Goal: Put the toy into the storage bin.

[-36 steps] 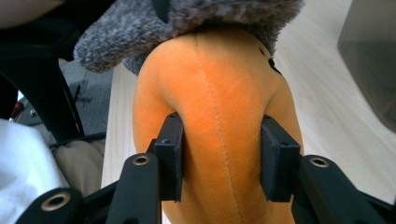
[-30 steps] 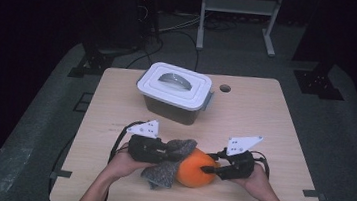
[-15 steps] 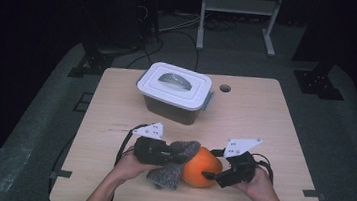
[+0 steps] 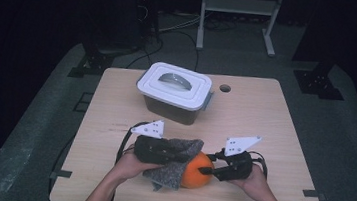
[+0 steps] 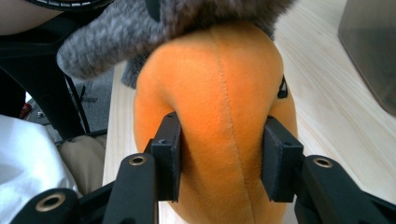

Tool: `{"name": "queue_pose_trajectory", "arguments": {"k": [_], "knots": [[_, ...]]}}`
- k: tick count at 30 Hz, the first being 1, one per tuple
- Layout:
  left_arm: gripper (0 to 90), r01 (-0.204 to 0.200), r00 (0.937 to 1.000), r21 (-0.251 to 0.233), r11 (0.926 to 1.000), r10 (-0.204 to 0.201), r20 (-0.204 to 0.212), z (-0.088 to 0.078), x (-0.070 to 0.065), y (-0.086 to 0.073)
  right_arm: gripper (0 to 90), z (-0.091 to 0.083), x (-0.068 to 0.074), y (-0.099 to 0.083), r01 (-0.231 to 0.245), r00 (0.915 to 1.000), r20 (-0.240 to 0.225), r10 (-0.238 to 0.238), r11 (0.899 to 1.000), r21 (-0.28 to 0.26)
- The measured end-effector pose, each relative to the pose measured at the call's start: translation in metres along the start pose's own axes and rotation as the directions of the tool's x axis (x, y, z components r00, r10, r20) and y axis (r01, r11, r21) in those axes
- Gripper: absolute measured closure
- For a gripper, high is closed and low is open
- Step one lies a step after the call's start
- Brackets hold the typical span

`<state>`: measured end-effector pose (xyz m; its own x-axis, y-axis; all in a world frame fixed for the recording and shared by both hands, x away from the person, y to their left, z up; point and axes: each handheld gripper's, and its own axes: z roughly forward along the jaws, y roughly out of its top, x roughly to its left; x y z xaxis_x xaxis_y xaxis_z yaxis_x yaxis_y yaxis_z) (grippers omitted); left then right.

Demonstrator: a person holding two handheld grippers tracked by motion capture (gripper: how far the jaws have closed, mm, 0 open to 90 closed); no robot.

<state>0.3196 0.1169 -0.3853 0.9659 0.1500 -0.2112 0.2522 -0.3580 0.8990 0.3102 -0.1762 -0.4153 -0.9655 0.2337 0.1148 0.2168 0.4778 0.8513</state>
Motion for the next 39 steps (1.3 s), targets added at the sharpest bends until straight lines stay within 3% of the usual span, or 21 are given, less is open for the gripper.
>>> {"name": "queue_pose_trajectory", "arguments": {"k": [2, 6, 14, 21, 26, 28, 33, 36, 39], "knots": [[77.4, 0.024, 0.9997, -0.004, 0.9997, -0.024, -0.004, -0.002, 0.004, -0.006, 54.3, -0.005, -0.004, -0.004, -0.004, 1.0, 0.0, 0.004, 1.0, 0.002], [77.3, 0.078, 0.997, -0.008, 0.9969, -0.078, 0.001, -0.002, 0.013, -0.023, 53.0, -0.012, -0.014, -0.015, -0.065, 0.9976, -0.026, 0.064, 0.998, -0.023], [77.1, 0.092, 0.9957, 0.002, 0.9957, -0.092, 0.007, -0.003, 0.017, -0.031, 53.2, -0.017, -0.02, -0.021, -0.079, 0.9964, -0.035, 0.078, 0.996, -0.031], [77.1, 0.062, 0.9978, -0.012, 0.998, -0.062, 0.022, 0.0, 0.016, -0.014, 54.9, -0.012, -0.008, -0.017, 0.024, 0.9991, -0.035, -0.025, 1.0, -0.005], [77.0, 0.01, 0.9986, -0.013, 0.9999, -0.009, 0.053, 0.009, 0.007, 0.006, 54.8, -0.007, 0.003, -0.01, 0.096, 0.9951, -0.028, -0.095, 0.995, 0.023], [77.0, 0.007, 0.9985, -0.007, 1.0, -0.006, 0.054, 0.012, 0.006, 0.006, 54.8, -0.007, 0.006, -0.007, 0.125, 0.9921, -0.016, -0.125, 0.991, 0.043], [77.1, 0.063, 0.9974, -0.006, 0.998, -0.063, 0.035, 0.004, 0.018, -0.011, 54.8, -0.013, -0.001, -0.011, 0.098, 0.9951, -0.013, -0.098, 0.995, 0.034], [77.1, 0.099, 0.995, 0.019, 0.9949, -0.099, 0.014, -0.002, 0.025, -0.027, 54.5, -0.016, -0.005, -0.012, 0.086, 0.9962, -0.015, -0.085, 0.996, 0.032], [77.1, 0.111, 0.9937, 0.042, 0.9929, -0.112, 0.006, -0.005, 0.027, -0.036, 54.2, -0.018, -0.011, -0.014, 0.059, 0.9982, -0.015, -0.058, 0.998, 0.018]]}}
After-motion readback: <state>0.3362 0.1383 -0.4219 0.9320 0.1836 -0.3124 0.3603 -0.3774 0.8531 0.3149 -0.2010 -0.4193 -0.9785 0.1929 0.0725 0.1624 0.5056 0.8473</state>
